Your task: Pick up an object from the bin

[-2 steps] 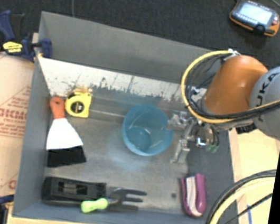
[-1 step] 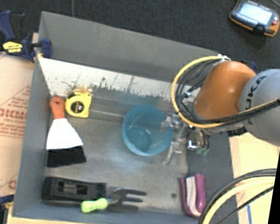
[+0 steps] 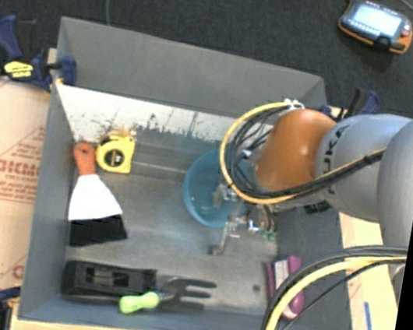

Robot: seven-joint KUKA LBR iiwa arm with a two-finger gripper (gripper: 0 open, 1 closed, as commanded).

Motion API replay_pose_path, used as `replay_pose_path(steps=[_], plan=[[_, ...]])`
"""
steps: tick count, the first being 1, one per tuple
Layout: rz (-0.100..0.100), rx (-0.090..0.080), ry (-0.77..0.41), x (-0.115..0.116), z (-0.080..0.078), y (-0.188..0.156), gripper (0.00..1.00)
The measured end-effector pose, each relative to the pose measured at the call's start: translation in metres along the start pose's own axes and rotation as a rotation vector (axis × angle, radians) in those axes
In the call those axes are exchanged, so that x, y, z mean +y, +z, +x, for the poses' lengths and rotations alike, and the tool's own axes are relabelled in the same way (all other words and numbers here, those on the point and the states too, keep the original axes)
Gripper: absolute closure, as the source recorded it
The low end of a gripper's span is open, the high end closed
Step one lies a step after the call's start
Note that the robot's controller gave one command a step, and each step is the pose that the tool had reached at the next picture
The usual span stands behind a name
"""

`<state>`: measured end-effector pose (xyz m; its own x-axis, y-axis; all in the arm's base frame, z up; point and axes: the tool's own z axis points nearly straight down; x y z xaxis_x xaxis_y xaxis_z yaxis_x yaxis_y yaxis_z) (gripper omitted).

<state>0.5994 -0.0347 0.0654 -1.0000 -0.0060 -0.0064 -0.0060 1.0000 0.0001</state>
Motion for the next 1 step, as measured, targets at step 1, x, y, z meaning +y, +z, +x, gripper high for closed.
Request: replay_pose_path(steps=[1], plan=[[0.003, -0.005, 0.016, 0.0087, 0.0114, -0.0034, 0.0]])
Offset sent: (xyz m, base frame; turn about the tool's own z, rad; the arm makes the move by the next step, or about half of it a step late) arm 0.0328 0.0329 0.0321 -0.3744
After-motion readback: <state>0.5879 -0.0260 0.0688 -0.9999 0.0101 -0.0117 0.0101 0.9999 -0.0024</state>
